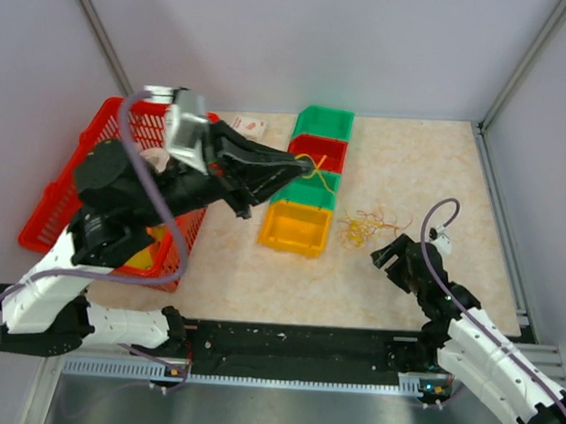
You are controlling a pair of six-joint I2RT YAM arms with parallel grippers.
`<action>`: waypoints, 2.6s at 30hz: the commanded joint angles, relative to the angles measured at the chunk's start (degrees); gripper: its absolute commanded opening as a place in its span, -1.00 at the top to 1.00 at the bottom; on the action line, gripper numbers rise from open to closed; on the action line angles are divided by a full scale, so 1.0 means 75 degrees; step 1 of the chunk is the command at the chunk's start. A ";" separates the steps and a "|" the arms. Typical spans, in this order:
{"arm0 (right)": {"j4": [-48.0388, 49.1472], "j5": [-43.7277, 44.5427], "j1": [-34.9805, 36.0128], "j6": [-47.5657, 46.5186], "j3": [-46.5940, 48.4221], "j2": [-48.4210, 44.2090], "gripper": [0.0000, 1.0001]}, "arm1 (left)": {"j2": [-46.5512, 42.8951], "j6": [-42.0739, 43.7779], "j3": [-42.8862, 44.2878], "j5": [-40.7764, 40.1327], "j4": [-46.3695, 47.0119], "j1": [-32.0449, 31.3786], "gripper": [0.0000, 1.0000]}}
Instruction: Untangle the cables
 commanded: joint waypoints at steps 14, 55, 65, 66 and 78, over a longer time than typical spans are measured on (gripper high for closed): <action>-0.0395 -0.4781 0.0046 -0.3212 0.1182 -0.0946 -0.50 | 0.0005 -0.0361 -0.0852 -0.0451 0.1088 -0.0032 1.00; 0.2626 -0.0464 0.2636 -0.1877 0.0738 0.2629 -0.30 | -0.4191 -0.3748 -0.9608 -0.1354 -0.0680 -0.0032 1.00; 0.3880 0.0393 0.3023 -0.1232 0.0854 0.4257 0.08 | -0.4461 -0.4063 -0.9467 -0.2350 -0.1795 -0.0032 0.99; 0.4010 0.0463 0.3035 -0.1220 0.0854 0.4374 0.19 | -0.4484 -0.4192 -0.9513 -0.2315 -0.1772 -0.0032 0.97; 0.2982 -0.0613 0.3012 -0.4405 -0.0235 -0.1042 1.00 | -0.5188 -0.3445 -0.8556 -0.1695 -0.0966 -0.0020 -0.97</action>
